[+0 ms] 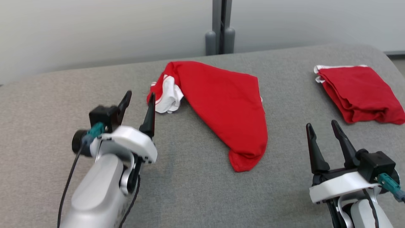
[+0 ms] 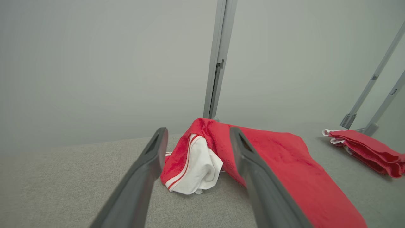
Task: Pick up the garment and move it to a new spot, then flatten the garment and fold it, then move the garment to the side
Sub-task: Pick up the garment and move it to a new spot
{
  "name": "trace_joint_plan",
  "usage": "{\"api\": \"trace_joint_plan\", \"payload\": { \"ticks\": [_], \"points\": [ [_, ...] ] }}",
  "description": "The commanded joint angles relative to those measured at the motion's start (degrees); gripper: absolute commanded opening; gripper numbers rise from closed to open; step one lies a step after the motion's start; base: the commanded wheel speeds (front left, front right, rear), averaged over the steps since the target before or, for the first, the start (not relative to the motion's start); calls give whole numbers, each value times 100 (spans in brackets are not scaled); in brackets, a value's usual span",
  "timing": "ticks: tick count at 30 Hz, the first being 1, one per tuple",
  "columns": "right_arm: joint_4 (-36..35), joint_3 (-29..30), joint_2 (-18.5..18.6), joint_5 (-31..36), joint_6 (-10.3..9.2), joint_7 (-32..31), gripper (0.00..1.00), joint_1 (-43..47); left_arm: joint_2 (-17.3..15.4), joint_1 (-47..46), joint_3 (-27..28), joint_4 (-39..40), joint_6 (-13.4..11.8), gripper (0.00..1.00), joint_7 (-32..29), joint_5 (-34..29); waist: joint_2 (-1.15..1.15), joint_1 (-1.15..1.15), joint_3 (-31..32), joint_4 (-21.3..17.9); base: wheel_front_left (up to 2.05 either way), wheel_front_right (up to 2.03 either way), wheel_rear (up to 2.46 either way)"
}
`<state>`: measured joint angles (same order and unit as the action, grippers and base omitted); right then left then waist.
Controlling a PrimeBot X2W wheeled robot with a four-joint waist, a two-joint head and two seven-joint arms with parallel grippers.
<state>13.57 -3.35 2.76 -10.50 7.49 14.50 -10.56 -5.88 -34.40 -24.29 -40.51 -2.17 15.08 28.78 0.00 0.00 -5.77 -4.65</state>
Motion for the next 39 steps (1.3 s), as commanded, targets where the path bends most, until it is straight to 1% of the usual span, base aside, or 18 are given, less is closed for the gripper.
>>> {"api": "trace_joint_plan", "payload": {
  "ticks": [1, 8, 9, 15, 19, 25, 39],
  "points": [
    [-3, 25, 30, 32, 1, -18, 100, 106, -40, 264, 97, 223, -54, 100, 8, -64, 0, 0, 227, 186, 0, 0, 0],
    [-48, 14, 29, 22, 1, -75, 100, 354, -94, 1685, 611, 1552, -321, 100, 6, -357, 0, 0, 451, 327, 0, 0, 0],
    [-48, 14, 29, 22, 1, -75, 100, 354, -94, 1685, 611, 1552, -321, 100, 6, -357, 0, 0, 451, 327, 0, 0, 0],
    [-23, 42, 28, -2, 1, -57, 100, 575, -27, 2662, 927, 2467, -482, 100, 6, -620, 0, 0, 567, 412, 0, 0, 0],
    [-9, 33, 29, -35, 1, -41, 100, 666, 2, 3138, 1063, 2842, -497, 100, 6, -708, 0, 0, 603, 430, 0, 0, 0],
    [44, 9, 29, -112, 1, -19, 100, 681, 25, 3583, 1217, 3109, -473, 100, 6, -738, 0, 0, 625, 454, 0, 0, 0],
    [159, -29, 29, -142, 1, 18, 100, 552, 104, 3581, 1316, 3053, -404, 100, 6, -804, 0, 0, 613, 461, 0, 0, 0]
  ]
}}
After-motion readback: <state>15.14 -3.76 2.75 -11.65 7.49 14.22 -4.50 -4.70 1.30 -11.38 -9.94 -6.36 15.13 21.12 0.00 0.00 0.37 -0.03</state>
